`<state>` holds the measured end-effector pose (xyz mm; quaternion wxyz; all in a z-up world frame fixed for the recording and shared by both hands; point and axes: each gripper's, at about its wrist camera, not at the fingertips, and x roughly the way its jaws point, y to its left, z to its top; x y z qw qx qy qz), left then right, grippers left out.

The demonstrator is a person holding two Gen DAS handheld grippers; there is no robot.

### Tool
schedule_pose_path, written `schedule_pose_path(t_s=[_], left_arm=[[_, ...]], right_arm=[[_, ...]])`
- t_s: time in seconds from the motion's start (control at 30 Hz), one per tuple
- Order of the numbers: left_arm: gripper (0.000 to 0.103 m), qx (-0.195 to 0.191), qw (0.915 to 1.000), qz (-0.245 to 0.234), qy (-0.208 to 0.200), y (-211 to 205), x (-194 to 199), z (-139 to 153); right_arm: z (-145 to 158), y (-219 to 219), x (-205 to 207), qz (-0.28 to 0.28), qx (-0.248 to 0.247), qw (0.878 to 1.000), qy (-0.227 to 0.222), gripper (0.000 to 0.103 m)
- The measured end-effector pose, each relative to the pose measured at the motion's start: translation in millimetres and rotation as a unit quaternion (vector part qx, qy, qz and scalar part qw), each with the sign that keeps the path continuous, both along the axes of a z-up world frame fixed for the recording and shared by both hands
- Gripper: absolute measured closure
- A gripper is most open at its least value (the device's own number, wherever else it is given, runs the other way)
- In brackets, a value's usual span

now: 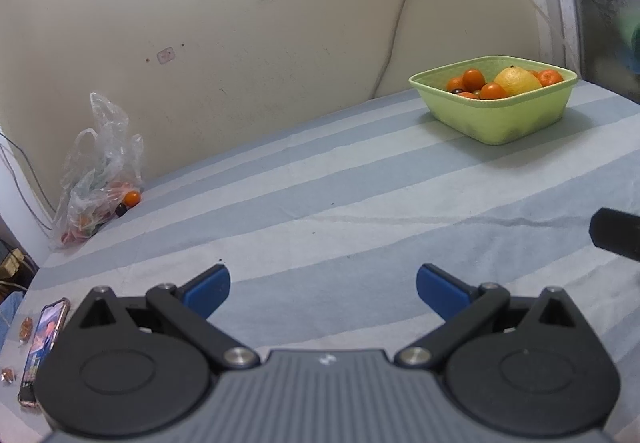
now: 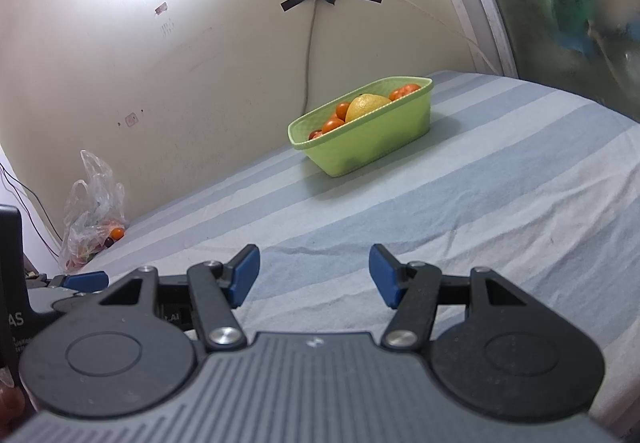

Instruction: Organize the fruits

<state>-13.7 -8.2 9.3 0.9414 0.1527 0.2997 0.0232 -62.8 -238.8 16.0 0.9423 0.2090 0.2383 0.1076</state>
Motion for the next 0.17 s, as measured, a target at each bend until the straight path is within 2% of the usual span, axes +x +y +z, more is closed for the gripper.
schedule_pose_path(t_s=[0.17], left_arm=[[0.0, -0.029, 0.9993, -0.023, 0.004, 3.4, 0.3, 4.3]], right_arm=[[2.2, 3.5, -1.1, 0.001, -0.011, 1.0, -0.01, 0.04]])
